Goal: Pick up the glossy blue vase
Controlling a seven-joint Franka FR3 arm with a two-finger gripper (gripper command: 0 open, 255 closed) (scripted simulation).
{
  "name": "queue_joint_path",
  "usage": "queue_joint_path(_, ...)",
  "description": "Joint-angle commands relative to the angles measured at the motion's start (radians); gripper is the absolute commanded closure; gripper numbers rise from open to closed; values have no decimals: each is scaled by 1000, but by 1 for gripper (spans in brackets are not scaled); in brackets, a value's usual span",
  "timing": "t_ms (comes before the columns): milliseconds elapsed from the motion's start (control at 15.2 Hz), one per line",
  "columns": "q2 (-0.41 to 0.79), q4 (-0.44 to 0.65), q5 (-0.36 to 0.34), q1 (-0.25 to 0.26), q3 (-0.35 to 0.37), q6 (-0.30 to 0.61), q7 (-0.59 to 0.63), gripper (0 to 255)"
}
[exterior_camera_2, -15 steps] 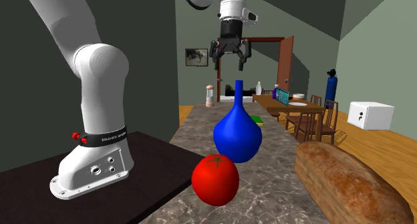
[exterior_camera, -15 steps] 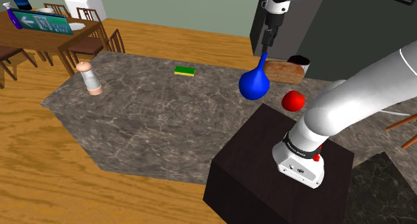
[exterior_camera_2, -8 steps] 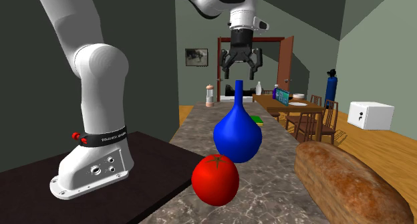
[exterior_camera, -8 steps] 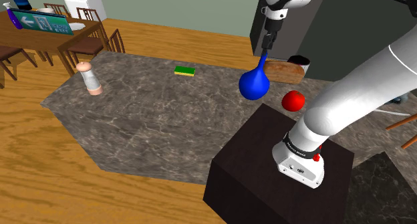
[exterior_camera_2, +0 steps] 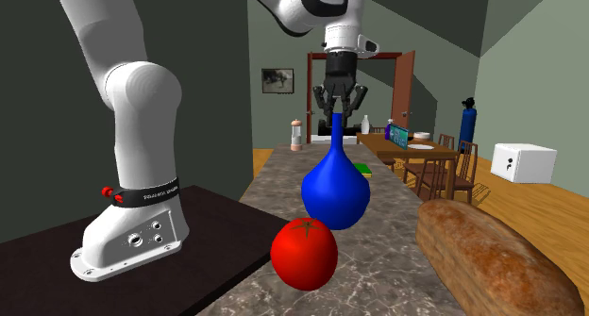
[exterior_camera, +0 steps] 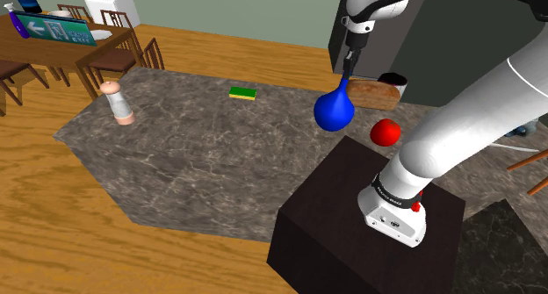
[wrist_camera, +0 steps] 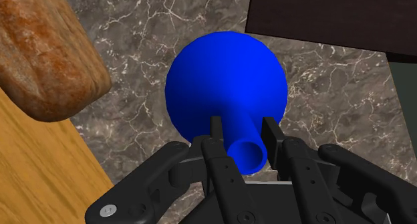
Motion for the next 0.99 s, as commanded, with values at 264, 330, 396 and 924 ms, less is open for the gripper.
queue_joint_path(264, 1, 0, 0, 0, 0, 1, 0, 255)
queue_joint_path(330, 1, -1, 0, 0, 0, 1, 0, 255)
queue_joint_path(396, 2, 0, 0, 0, 0, 1, 0, 255)
queue_joint_path(924, -38, 76, -2, 1, 17, -113, 1, 255)
